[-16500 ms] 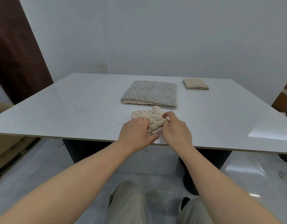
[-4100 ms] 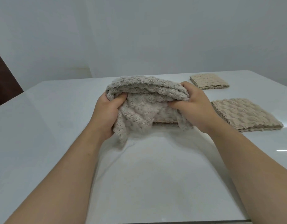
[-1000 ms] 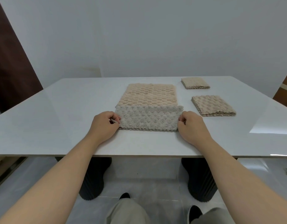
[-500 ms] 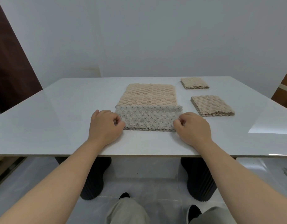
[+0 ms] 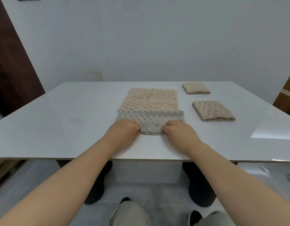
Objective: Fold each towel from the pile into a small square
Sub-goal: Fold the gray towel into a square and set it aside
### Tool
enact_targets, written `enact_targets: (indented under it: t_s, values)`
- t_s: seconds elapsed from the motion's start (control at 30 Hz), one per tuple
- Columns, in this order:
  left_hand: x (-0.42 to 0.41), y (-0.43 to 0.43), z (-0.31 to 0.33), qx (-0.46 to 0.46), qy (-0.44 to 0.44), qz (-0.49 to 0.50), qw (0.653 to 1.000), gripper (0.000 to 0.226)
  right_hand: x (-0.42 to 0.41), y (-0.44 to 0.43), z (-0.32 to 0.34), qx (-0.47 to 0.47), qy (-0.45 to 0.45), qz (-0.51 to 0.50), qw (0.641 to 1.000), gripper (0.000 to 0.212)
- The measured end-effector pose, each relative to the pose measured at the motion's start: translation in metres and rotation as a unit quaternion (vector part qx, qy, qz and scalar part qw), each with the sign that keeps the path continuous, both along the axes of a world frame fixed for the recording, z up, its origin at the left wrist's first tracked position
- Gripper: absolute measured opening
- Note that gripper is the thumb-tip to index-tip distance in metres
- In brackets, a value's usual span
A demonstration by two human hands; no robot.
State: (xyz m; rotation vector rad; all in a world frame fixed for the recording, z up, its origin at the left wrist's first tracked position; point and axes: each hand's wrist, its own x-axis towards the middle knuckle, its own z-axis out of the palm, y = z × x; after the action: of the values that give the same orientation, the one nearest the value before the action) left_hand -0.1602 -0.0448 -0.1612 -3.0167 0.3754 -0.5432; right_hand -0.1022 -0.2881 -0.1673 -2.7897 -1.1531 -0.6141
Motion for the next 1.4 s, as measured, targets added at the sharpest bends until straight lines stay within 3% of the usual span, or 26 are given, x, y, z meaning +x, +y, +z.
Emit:
enact_targets:
  t_s: [0.17,0.47,0.57,0.7,0.87,1.0,1.4]
  values:
    - [-0.007,-0.005,-0.001,0.058,-0.020,0.016,0.998,0.011,-0.009,-0.003,0.003,0.003,0.008,-0.008,1.000,0.021]
    - [-0.068,-0.030,0.014,0.063,0.012,-0.027,0.998,0.031,-0.057,-0.025,0.020,-0.010,0.104,0.028,0.994,0.024]
    - [-0.069,-0.040,0.029,0.018,0.053,0.022,0.998,0.040,-0.064,-0.019,0.033,-0.012,0.108,0.010,0.994,0.027]
    - [-0.039,-0.051,0.036,-0.041,0.005,0.072,0.997,0.033,-0.048,0.015,0.038,0.092,0.075,-0.019,0.993,0.034]
    - [-0.007,-0.056,0.008,-0.131,0.062,0.082,0.986,0.039,-0.025,0.054,0.014,0.070,0.192,-0.042,0.978,0.041]
    - [-0.004,-0.051,-0.011,-0.118,0.157,0.109,0.975,0.055,-0.022,0.054,-0.005,-0.004,0.220,-0.065,0.973,0.056]
    - [-0.015,0.007,-0.013,-0.119,0.197,0.186,0.955,0.062,-0.003,0.002,-0.006,0.017,0.262,-0.184,0.947,0.068]
